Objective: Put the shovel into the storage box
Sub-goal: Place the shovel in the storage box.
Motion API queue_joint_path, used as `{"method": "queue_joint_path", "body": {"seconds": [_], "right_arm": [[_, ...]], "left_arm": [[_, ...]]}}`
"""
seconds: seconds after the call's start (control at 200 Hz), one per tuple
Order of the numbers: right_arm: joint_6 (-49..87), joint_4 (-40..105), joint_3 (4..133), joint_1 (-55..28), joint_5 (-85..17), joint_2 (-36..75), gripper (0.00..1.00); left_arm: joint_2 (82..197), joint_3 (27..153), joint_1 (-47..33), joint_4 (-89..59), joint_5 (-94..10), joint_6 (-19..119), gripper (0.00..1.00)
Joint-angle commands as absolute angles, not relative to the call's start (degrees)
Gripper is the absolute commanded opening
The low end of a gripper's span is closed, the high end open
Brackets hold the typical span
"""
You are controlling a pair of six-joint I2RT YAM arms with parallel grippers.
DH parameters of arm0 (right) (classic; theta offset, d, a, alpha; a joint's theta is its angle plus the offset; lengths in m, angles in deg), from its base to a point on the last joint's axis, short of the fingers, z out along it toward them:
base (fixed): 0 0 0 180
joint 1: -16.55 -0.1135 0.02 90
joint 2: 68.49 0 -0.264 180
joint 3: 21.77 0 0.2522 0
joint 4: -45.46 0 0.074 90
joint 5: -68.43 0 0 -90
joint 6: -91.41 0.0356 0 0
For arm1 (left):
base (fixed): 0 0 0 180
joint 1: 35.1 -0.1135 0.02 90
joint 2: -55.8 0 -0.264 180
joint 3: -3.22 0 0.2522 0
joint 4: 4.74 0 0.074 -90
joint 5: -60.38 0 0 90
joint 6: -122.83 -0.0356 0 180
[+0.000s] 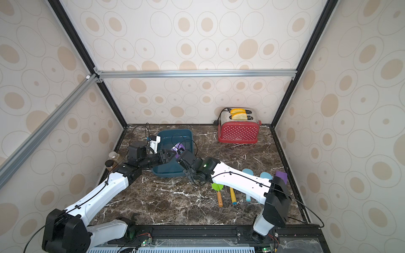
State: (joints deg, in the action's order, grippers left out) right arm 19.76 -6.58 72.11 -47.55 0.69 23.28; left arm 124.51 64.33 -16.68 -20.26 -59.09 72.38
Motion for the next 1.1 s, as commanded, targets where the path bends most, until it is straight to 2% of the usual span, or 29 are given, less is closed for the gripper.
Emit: {"method": "queue_joint_path", "body": {"seconds": [0.0, 0.065, 0.215, 0.346, 0.441, 0.596, 0.681, 0.771, 0.896, 1.012, 1.097], "right_arm": [[19.6, -6.7, 73.4, -47.3, 0.1, 23.4, 0.0], [19.6, -6.4, 73.5, -47.3, -0.4, 23.6, 0.0], [19.3, -6.2, 74.2, -47.3, -0.9, 24.3, 0.0], [18.9, -5.8, 74.6, -47.3, -1.2, 25.0, 0.0], [18.7, -5.5, 75.0, -47.3, -1.4, 25.5, 0.02], [18.5, -5.3, 75.0, -47.3, -0.2, 25.2, 0.34], [18.5, -5.2, 74.4, -47.3, 0.7, 23.6, 0.43], [18.7, -4.5, 72.7, -47.8, 2.4, 20.1, 0.49], [19.1, -3.1, 68.6, -48.0, 4.9, 12.5, 0.51], [19.7, -2.6, 63.7, -48.0, 8.9, 5.4, 0.55], [20.3, -4.5, 61.3, -47.8, 12.0, 2.1, 0.59]], "left_arm": [[125.4, 65.8, -16.2, -17.0, -59.4, 73.2, 0.4], [126.1, 65.8, -16.2, -15.7, -60.2, 74.1, 0.3], [126.8, 65.5, -16.0, -13.6, -61.0, 75.5, 0.17], [127.3, 65.5, -15.9, -13.1, -61.7, 76.1, 0.0], [127.6, 65.6, -15.9, -13.0, -61.7, 76.4, 0.0], [127.8, 65.9, -15.8, -13.7, -59.9, 75.8, 0.0], [128.0, 67.1, -15.8, -15.4, -58.0, 74.3, 0.0], [129.5, 70.9, -15.9, -20.1, -55.4, 70.4, 0.0], [133.1, 77.2, -16.9, -24.2, -54.1, 66.4, 0.0], [138.5, 84.6, -20.0, -27.2, -57.0, 63.3, 0.0], [144.4, 91.9, -23.0, -31.2, -61.0, 59.6, 0.05]]}}
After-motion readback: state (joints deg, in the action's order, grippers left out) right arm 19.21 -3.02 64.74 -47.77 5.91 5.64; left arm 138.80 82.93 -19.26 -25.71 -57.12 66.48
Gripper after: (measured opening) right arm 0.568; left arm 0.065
